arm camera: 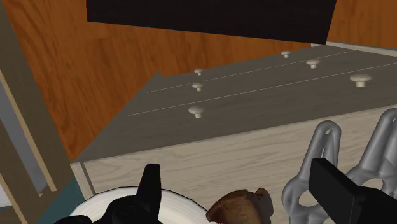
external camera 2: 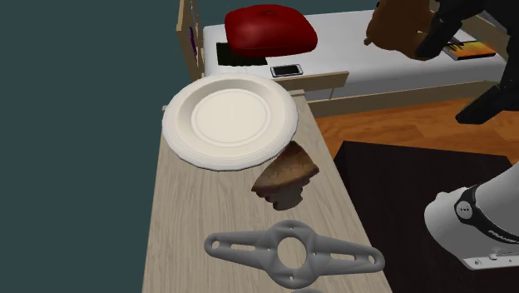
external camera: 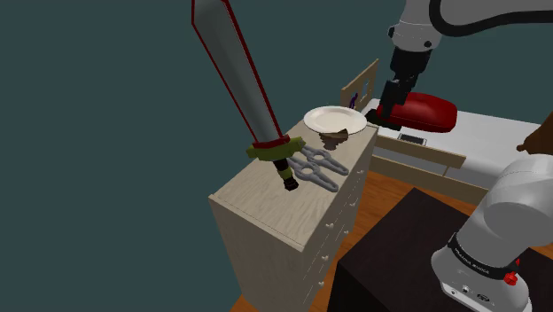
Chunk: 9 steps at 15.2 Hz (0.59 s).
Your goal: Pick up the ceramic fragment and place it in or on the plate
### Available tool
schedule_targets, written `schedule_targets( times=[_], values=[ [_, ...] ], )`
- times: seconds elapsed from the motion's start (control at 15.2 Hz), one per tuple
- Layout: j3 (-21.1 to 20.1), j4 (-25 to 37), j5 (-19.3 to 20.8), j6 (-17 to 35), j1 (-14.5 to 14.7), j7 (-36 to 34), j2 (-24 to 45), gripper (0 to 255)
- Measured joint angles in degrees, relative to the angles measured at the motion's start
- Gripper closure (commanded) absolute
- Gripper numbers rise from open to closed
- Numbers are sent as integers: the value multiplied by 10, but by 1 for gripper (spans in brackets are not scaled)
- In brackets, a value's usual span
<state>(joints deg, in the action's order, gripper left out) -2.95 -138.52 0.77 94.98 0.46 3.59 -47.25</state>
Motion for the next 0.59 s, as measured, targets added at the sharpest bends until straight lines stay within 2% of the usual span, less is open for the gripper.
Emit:
schedule_targets(
  times=[0.2, 0.59],
  values=[
    [6, 6, 1, 17, 8, 22, 28, 0],
    [32, 32, 1, 97, 43, 132, 155, 0]
  ],
)
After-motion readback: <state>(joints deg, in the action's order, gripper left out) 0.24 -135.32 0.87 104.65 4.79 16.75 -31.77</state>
